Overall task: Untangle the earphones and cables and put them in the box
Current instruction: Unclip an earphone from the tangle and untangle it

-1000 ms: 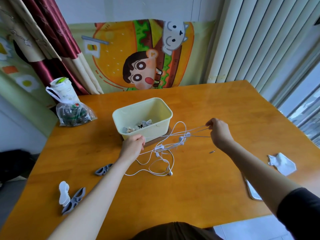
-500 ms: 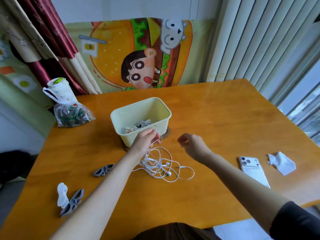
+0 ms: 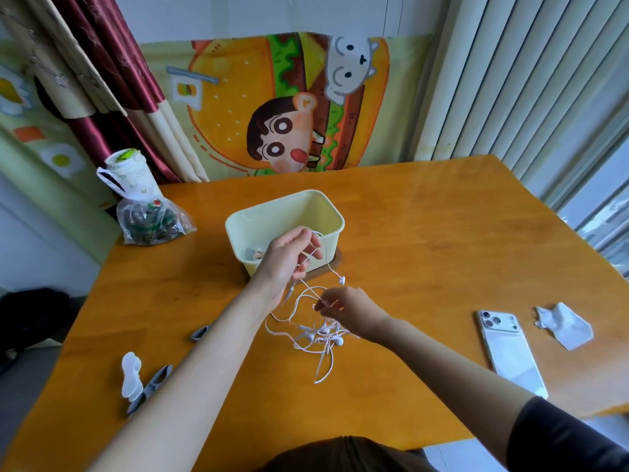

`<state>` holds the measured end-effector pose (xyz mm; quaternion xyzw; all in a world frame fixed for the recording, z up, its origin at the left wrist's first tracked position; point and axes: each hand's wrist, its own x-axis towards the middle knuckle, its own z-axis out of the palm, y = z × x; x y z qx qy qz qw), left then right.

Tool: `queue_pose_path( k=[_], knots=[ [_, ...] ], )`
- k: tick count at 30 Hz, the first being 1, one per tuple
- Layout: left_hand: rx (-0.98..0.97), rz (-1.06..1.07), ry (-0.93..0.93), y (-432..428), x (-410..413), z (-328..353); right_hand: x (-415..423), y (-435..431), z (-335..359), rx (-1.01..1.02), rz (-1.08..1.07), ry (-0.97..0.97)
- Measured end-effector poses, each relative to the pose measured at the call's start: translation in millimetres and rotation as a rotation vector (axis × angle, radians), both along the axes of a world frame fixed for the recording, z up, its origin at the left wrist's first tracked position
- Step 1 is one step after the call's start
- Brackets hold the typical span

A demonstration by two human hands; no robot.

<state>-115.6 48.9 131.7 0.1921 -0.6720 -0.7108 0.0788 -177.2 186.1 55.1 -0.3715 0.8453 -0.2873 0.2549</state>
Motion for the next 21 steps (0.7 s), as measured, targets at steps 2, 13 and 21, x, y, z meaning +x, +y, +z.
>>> queue_pose_path(
  k=[2,13,21],
  knots=[
    [-0.004,0.029,-0.017,-7.6,2.1,-7.4,-5.9,6.9,0.9,-0.017,-0.05,0.021],
    [-0.384,-0.199,-0.277,-7.9,9.4,-50.7,-29.9,28.2,14.7,-0.103,-0.191,0.056],
    [-0.537,-0.265,-0.164,5.7,11.2,-57.3,-21.9,26.2,25.0,-0.167,-0.161,0.09]
  ],
)
